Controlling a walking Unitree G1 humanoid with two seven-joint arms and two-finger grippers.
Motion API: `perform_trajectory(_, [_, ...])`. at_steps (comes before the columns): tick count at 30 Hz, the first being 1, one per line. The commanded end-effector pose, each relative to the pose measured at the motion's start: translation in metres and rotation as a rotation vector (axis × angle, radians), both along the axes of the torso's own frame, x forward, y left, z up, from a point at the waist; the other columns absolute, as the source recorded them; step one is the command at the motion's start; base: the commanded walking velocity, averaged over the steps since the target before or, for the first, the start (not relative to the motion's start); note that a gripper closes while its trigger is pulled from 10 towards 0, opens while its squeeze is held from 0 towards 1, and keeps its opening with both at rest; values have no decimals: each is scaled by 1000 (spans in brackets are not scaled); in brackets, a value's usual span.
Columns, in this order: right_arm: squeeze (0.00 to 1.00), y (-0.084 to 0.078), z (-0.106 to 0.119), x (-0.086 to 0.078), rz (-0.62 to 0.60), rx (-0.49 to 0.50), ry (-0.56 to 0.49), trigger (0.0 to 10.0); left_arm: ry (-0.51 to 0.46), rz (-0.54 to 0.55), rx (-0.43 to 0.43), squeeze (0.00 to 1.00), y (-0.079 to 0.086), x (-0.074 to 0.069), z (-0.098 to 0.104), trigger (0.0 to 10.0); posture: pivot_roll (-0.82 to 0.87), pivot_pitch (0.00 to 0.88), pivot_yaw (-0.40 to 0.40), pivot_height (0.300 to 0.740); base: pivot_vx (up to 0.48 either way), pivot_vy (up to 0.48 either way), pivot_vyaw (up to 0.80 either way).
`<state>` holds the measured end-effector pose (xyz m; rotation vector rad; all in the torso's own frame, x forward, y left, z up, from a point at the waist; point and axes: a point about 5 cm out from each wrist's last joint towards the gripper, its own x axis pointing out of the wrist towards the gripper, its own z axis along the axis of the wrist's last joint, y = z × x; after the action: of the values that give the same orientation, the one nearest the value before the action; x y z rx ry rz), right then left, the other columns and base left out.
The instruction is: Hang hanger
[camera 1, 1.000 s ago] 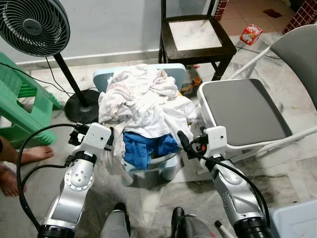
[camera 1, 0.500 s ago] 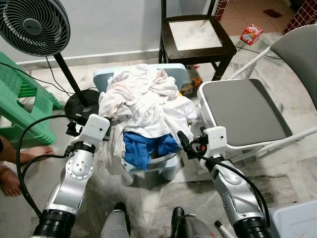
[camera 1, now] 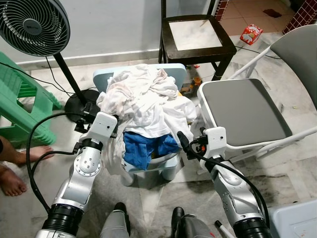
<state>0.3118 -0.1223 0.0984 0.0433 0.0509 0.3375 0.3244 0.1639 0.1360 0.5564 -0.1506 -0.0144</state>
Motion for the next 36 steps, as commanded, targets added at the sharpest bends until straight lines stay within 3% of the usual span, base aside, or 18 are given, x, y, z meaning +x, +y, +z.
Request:
perform_trajectory(1, [0,-3,-6,-4,-20,-1,22,10000,12,-28,2,0,-5,-6,-4,10000,225,329,-21,740,0,0,0])
perform_trajectory(14, [0,-3,-8,-4,-19,-1,27,10000,24,-20,8,0,0,-15,-6,10000,235,330,-21,740,0,0,0])
perform_trajectory(29, [0,-2,-7,-4,-20,3,25,10000,-24,11,48,0,17,7,9,10000,228,331,-15,740,0,0,0])
perform_trajectory(36, [0,-4,-8,-4,-28,3,26,10000,-53,67,59,0,26,8,17,10000,230,328,-12,740,0,0,0])
